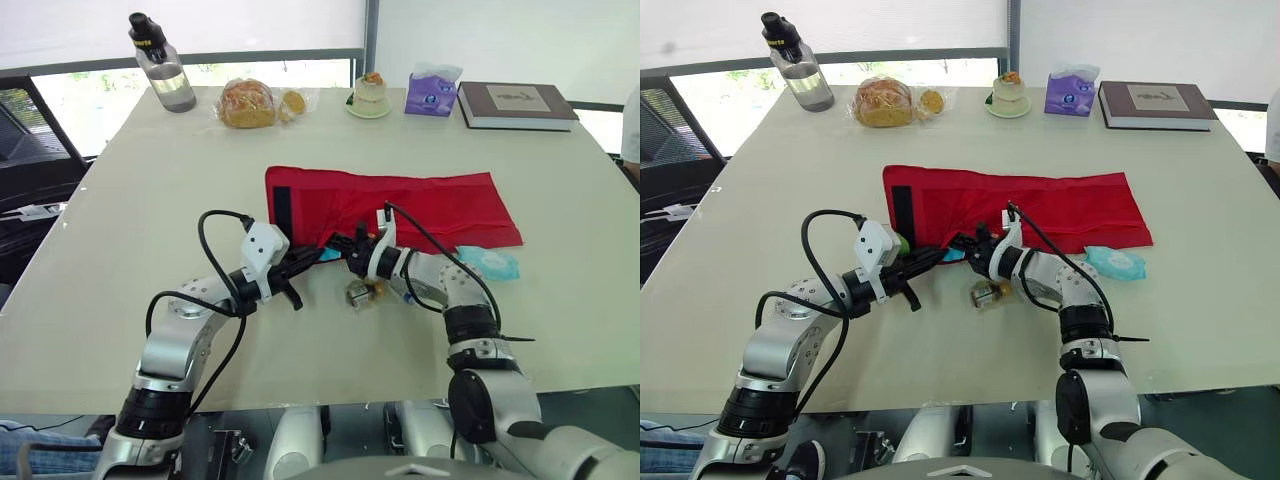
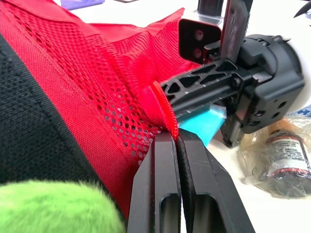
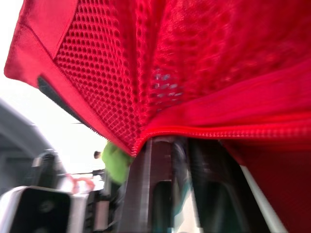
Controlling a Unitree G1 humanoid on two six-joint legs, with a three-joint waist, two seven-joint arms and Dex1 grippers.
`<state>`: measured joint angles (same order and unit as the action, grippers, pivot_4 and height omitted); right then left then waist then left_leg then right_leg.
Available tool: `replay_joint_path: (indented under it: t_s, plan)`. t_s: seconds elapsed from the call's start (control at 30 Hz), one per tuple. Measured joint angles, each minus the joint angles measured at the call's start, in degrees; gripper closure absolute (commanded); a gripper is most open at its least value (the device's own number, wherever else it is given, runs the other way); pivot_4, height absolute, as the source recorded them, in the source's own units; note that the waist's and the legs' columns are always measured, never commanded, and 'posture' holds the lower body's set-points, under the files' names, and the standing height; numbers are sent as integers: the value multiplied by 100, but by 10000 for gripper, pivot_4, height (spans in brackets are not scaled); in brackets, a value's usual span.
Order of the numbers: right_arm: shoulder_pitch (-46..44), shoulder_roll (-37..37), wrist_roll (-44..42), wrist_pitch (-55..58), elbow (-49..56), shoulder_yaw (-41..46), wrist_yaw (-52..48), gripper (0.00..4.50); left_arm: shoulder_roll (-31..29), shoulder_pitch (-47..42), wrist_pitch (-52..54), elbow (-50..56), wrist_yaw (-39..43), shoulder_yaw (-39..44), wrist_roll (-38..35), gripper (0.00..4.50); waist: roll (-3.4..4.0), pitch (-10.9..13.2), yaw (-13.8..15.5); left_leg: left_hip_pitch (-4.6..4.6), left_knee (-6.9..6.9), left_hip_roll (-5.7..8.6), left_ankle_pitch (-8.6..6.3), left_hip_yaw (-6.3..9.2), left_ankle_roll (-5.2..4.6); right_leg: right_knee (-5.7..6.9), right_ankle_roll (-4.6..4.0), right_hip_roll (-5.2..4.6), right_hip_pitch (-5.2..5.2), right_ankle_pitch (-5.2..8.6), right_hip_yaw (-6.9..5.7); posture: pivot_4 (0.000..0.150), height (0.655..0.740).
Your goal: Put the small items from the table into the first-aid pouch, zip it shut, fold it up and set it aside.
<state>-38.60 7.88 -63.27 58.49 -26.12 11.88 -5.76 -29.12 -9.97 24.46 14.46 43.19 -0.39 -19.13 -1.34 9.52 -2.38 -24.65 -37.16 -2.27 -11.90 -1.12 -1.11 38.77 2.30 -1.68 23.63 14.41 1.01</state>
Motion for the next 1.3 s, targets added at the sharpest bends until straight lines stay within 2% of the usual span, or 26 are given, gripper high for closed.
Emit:
replay_joint_path:
  t_s: [0.03, 0.3, 0.87, 1.3]
  plan:
    - [35, -1, 88, -15, 66, -34, 0, 22416, 15, -22, 52, -10, -1, 25, -44, 45000, 0, 0, 0, -2, 1, 0, 0, 0, 0, -1, 0, 0, 2, 0, 0, 1500, 7400]
    - [382, -99, 506, 115, 667, -246, -176, 22416, -66, 59, 130, -52, 70, -12, -82, 45000, 2, 1, 6, -3, 7, 1, 0, -1, 0, -9, -1, -6, 2, 0, 0, 1500, 7400]
    - [465, -445, 1094, 534, 1421, -461, -341, 22416, -56, -214, 388, -285, 95, 32, -239, 45000, 4, 2, 13, -5, 26, 5, 0, -1, 0, -31, 0, -10, 2, 0, -4, 1500, 7400]
    - [589, -1000, 1347, 741, 2060, -853, -1023, 22416, -72, -314, 378, -471, 167, 91, -261, 45000, 4, 2, 11, -6, 53, 6, 0, -4, 0, -62, 1, -8, 2, -1, -4, 1500, 7400]
